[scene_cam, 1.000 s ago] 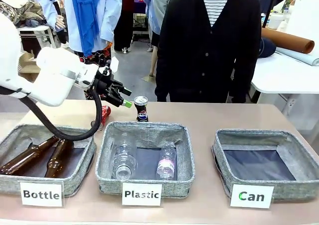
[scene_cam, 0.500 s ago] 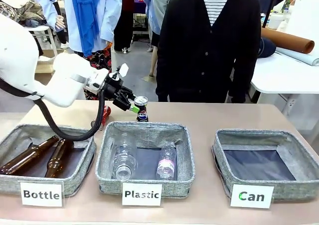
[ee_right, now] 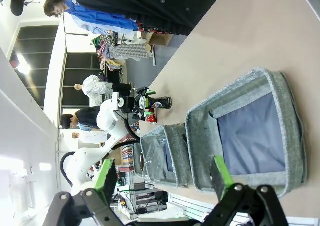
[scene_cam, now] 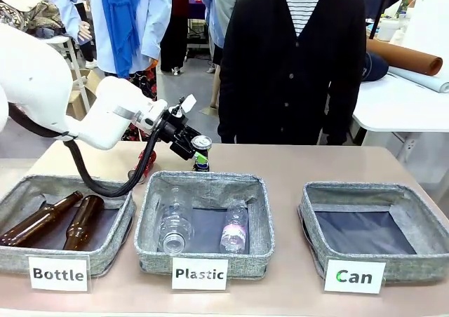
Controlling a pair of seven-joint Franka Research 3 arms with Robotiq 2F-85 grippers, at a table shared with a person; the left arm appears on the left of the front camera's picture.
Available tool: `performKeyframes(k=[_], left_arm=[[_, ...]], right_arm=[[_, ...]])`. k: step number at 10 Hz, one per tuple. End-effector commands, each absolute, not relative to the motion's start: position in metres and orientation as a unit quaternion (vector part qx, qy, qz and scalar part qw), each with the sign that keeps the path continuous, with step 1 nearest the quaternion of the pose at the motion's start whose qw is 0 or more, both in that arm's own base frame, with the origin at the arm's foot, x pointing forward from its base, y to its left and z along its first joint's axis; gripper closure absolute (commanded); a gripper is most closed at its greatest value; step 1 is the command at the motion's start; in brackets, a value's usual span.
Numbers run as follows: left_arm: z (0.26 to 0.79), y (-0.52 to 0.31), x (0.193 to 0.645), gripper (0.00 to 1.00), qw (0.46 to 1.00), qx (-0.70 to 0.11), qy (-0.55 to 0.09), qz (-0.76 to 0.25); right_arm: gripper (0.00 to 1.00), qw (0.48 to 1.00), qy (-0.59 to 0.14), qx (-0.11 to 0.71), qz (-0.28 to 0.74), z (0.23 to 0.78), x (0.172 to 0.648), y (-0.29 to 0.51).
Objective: Sort the can waste into the basket.
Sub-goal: Pick up the can waste from the table and place it in the right Fabric basket.
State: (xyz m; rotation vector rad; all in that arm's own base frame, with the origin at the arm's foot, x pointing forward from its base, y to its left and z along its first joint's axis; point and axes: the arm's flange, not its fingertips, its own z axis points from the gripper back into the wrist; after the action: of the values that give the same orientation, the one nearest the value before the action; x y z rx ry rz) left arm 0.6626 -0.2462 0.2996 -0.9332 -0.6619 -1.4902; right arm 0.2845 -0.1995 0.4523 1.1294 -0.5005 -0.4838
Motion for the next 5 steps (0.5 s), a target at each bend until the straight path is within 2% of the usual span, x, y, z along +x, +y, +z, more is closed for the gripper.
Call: performKeyframes(k=[1,2,3,4,5], left_arm=[[0.3032,-0.2466,0.6694,0.6,0.586,-0.404,-0.281,-0.643],[0.3029,-0.246,0.6689,0.6,0.585,-0.407,-0.28,-0.643],[0.3027,-0.2482,0.6687,1.0,0.584,-0.409,-0.279,-0.643],[0.3025,-0.2487,0.6696,0.65,0.585,-0.409,-0.279,-0.642],[0.3028,-0.2483,0.6703,1.0,0.585,-0.41,-0.279,-0.642]], right_arm=[[0.0,0.782,-0.246,0.531,-0.215,0.4524,0.2869,-0.2003],[0.0,0.782,-0.246,0.531,-0.215,0.4524,0.2869,-0.2003],[0.0,0.782,-0.246,0.531,-0.215,0.4524,0.2869,-0.2003],[0.0,0.782,-0.246,0.531,-0.215,0.4524,0.2869,-0.2003],[0.0,0.782,-0.246,0.531,-0.215,0.4524,0.2869,-0.2003]])
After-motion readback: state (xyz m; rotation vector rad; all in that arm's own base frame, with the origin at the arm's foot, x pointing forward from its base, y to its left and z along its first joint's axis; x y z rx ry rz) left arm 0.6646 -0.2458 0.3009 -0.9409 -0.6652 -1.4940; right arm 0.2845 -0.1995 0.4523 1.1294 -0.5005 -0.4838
